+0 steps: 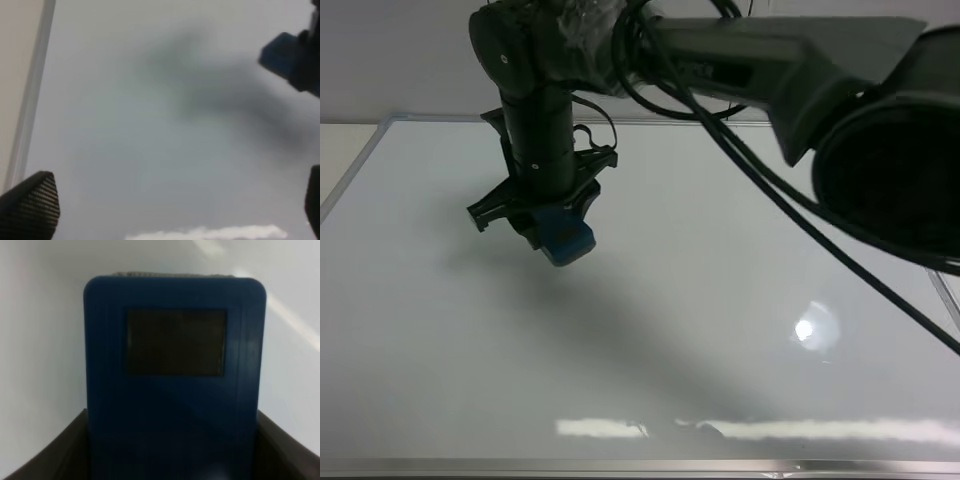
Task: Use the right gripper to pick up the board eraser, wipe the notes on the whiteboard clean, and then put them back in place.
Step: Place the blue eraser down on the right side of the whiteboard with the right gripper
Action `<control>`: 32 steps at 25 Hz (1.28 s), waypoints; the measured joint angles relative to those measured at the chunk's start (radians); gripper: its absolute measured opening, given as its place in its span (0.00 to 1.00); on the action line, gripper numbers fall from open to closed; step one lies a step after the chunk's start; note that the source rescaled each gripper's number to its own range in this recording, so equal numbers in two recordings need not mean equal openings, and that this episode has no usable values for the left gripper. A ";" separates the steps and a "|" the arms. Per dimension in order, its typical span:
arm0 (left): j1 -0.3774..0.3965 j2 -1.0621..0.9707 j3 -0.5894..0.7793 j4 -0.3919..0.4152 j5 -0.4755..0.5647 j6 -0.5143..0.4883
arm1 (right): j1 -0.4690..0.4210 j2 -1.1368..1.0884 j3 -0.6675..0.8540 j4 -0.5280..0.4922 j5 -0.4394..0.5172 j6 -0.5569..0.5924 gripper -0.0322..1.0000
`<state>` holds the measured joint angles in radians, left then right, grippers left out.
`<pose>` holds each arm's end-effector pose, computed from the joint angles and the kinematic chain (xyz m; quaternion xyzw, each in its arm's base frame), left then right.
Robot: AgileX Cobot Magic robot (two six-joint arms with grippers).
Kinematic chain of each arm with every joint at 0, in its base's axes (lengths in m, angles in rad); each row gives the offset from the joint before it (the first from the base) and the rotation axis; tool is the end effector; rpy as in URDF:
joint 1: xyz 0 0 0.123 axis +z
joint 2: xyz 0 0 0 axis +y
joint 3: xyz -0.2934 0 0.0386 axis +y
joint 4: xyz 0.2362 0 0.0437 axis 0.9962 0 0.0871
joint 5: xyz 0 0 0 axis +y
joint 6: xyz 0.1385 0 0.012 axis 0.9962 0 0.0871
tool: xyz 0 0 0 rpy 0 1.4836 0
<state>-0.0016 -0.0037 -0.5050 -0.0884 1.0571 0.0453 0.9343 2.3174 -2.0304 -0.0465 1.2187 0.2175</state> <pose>0.0156 -0.0107 0.2521 0.0217 0.8489 -0.0326 0.5271 0.2946 0.3884 0.1499 -0.3556 0.9313 0.0227 0.0760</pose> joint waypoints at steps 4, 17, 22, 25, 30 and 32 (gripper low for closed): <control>0.000 0.000 0.000 0.000 0.000 0.000 | -0.016 -0.162 0.235 -0.061 -0.008 0.020 0.03; 0.000 0.000 0.000 0.000 0.000 0.000 | -0.034 -0.824 1.005 -0.243 -0.223 0.289 0.03; 0.000 0.000 0.000 0.000 0.000 0.000 | -0.034 -1.047 1.183 -0.248 -0.185 0.386 0.03; 0.000 0.000 0.000 0.000 0.000 0.000 | -0.034 -1.145 1.284 -0.273 -0.170 0.466 0.03; 0.000 0.000 0.000 0.000 0.000 0.000 | -0.042 -1.255 1.434 -0.325 -0.124 0.604 0.03; 0.000 0.000 0.000 0.000 0.000 0.000 | -0.081 -1.287 1.478 -0.327 -0.118 0.621 0.03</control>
<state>-0.0016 -0.0037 -0.5050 -0.0884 1.0571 0.0453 0.8537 1.0305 -0.5527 -0.3739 1.1009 0.8389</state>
